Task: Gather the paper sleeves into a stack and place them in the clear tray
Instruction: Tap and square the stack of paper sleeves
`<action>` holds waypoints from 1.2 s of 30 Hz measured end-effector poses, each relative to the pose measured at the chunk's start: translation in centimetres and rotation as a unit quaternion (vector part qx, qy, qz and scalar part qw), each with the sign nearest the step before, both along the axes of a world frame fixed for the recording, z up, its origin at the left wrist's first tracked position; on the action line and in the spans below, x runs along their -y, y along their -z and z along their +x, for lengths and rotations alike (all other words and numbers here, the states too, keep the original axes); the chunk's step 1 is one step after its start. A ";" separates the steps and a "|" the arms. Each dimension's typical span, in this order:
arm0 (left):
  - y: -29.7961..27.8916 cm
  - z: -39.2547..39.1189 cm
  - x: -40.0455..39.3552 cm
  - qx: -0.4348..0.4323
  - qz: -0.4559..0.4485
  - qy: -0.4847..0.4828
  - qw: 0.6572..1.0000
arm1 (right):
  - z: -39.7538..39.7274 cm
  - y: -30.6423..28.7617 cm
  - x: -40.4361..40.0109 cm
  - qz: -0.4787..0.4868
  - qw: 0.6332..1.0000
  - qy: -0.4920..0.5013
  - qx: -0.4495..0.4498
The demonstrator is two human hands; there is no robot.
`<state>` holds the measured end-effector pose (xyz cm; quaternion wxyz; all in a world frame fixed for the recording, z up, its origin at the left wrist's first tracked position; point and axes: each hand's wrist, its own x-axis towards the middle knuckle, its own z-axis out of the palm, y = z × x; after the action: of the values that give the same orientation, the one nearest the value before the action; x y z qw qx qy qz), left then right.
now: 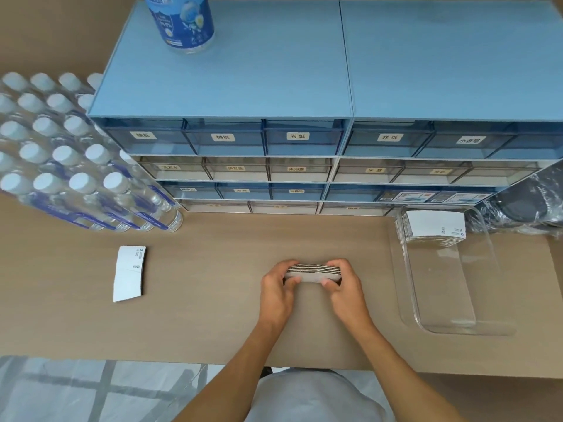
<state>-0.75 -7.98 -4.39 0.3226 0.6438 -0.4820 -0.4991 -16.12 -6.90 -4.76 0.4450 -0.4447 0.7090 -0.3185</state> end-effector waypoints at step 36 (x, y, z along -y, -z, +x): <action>-3.9 28.1 -0.6 -0.196 0.197 -0.663 0.695 | 40.6 -4.1 13.5 0.042 0.830 -0.499 -0.247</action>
<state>27.31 -7.40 -0.52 0.5226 0.7328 0.2536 -0.3544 24.50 -20.36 -0.61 0.3718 -0.7827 0.4897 0.0966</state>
